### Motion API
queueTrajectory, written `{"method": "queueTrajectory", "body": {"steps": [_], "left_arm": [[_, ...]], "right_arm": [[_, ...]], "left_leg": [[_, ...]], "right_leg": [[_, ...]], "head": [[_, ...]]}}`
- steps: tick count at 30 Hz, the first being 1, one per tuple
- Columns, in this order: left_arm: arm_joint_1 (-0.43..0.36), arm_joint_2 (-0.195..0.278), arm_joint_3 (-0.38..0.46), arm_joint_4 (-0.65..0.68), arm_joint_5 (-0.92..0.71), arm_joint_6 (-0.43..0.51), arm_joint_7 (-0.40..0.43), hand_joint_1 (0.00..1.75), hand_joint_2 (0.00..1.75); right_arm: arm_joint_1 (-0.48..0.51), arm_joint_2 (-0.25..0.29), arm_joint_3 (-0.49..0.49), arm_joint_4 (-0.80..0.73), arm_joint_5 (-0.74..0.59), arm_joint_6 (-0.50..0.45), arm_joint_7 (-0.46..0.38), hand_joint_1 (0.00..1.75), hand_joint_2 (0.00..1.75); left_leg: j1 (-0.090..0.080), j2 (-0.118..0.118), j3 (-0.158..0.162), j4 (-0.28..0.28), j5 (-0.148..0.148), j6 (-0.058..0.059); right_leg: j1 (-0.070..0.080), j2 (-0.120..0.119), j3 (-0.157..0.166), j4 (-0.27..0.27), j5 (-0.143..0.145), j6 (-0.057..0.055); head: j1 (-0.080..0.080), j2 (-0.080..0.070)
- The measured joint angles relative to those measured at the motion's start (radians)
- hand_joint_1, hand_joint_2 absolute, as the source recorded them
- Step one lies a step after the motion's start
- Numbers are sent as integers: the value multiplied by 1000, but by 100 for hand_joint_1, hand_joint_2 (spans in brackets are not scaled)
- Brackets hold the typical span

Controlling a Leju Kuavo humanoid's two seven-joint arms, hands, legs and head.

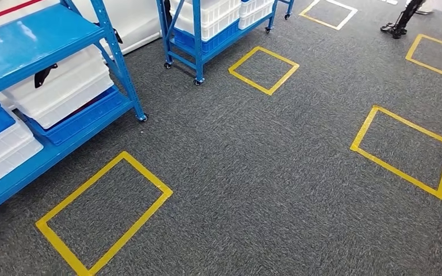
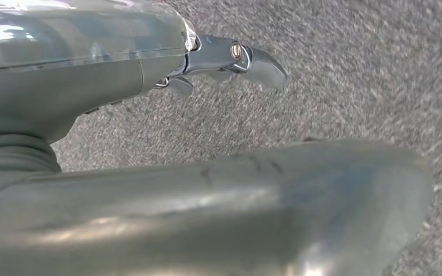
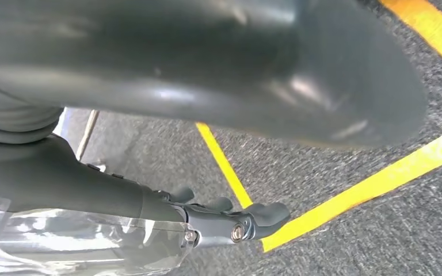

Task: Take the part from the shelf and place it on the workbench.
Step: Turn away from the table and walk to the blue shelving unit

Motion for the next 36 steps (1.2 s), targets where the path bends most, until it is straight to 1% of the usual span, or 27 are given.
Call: {"method": "queueTrajectory", "body": {"steps": [1,2,3,4,5,7,8,9,11,13,15,17,18,19,20,22,23,24,26,27,29,31,32,33,34,35,36], "left_arm": [[-1,0,1,0,0,0,0,0,0],[-1,0,2,0,-1,0,0,0,0],[0,0,3,0,-1,0,0,0,0],[0,0,4,0,-2,-1,-1,0,0],[0,0,4,0,-3,-1,-2,0,0],[-1,0,4,0,-3,-2,-3,0,0],[-2,0,4,0,-3,-2,-4,0,0],[-2,0,4,0,-3,-1,-4,0,0],[1,2,5,0,-2,-1,-4,0,0],[3,3,5,0,-1,0,-4,0,0],[1,4,5,0,0,0,-4,0,0],[0,4,6,0,0,2,-4,0,0],[1,4,6,0,1,2,-4,0,0],[3,4,6,0,1,3,-4,0,0],[4,4,6,0,1,3,-4,0,0],[3,4,6,0,2,4,-5,0,0],[0,4,6,0,2,4,-5,0,0],[-1,4,6,0,2,4,-6,0,0],[2,4,6,0,2,4,-7,0,0],[4,4,6,0,2,4,-7,0,0],[6,3,6,0,2,4,-8,0,0],[4,3,6,0,2,3,-9,0,0],[3,3,6,0,1,2,-10,0,0],[2,3,6,0,1,1,-10,0,0],[3,3,6,0,1,0,-11,0,0],[3,2,6,0,0,-1,-11,0,0],[3,2,6,0,0,-2,-12,0,0]], "right_arm": [[2,0,0,0,0,0,0,0,0],[3,0,0,0,0,0,1,0,0],[4,0,0,1,0,0,1,0,0],[4,0,0,1,-1,0,1,0,0],[5,0,0,1,-2,-1,1,0,0],[6,0,0,1,-2,-2,1,0,0],[6,1,0,2,-2,-2,0,0,0],[5,1,0,2,-2,-2,0,0,0],[1,2,0,2,-1,-3,-1,0,0],[0,2,0,2,-1,-3,-1,0,0],[4,3,0,2,-1,-3,-1,0,0],[8,3,0,2,0,-3,-1,0,0],[8,3,0,2,1,-2,-1,0,0],[7,3,0,2,2,-2,-1,0,0],[6,3,0,2,3,-2,-1,0,0],[5,3,1,2,3,-2,-1,0,0],[4,4,2,2,3,-2,-1,0,0],[3,4,2,2,3,-2,-1,0,0],[-2,4,3,2,3,-2,-1,0,0],[-4,4,4,2,3,-2,-1,0,0],[-6,4,4,2,3,-2,-1,0,0],[-2,4,4,2,3,-2,-1,0,0],[-1,4,4,2,2,-2,-1,0,0],[1,4,4,2,1,-2,-1,0,0],[1,4,4,2,1,-2,-1,0,0],[2,4,4,2,1,-2,-1,0,0],[3,4,4,2,1,-2,-1,0,0]], "left_leg": [[-1,-10,-3,0,2,2],[-1,-20,-5,0,3,3],[-2,-32,-5,1,4,3],[-2,-43,-5,1,4,2],[-2,-55,-4,2,5,1],[-3,-76,-5,4,7,-6],[-3,-85,-8,6,8,-11],[-3,-95,-11,6,11,-17],[-2,-109,-17,5,15,-30],[-3,-78,-33,34,-7,-38],[-3,-29,-82,143,-72,-43],[0,-12,-135,271,-129,-49],[0,-9,-142,296,-132,-50],[0,-6,-128,280,-117,-51],[0,0,-97,230,-90,-50],[-5,37,-14,83,-37,-41],[-9,52,12,34,-24,-35],[-12,62,26,4,-20,-30],[-15,48,21,-1,-19,-20],[-13,40,22,-5,-14,-15],[-6,22,23,-15,-4,-3],[-4,4,20,-19,3,5],[-4,-6,17,-18,4,6],[-3,-17,15,-17,6,6],[-3,-29,13,-15,6,5],[-2,-40,13,-12,6,3],[-1,-52,13,-9,6,0]], "right_leg": [[-1,11,-32,68,-30,1],[-1,15,-55,115,-43,1],[-1,17,-61,127,-35,1],[-1,20,-49,100,-9,-2],[-1,29,-20,39,30,-5],[-2,72,41,-93,87,-14],[-1,87,58,-133,99,-17],[0,94,63,-148,100,-20],[1,73,63,-152,105,-29],[-2,50,64,-160,112,-45],[0,23,62,-163,114,-55],[4,-5,60,-162,114,-58],[5,-17,59,-162,114,-58],[6,-29,60,-161,114,-58],[7,-39,61,-161,113,-57],[11,-59,65,-158,109,-52],[13,-68,66,-157,107,-47],[15,-78,67,-156,106,-42],[17,-94,69,-157,106,-34],[15,-94,71,-156,104,-28],[11,-57,58,-121,74,-17],[5,-3,7,-7,6,-9],[3,11,-25,60,-24,-7],[1,16,-49,109,-38,-5],[-1,18,-58,124,-32,-4],[-4,20,-47,101,-7,-3],[-7,26,-22,46,30,-2]], "head": [[0,0],[0,0],[0,0],[0,0],[0,0],[0,0],[0,0],[0,0],[0,0],[-1,0],[-1,0],[-1,0],[-1,0],[-1,0],[-1,0],[-1,0],[-1,0],[-1,0],[0,0],[0,0],[0,0],[1,0],[1,0],[1,0],[1,0],[1,0],[1,0]]}}
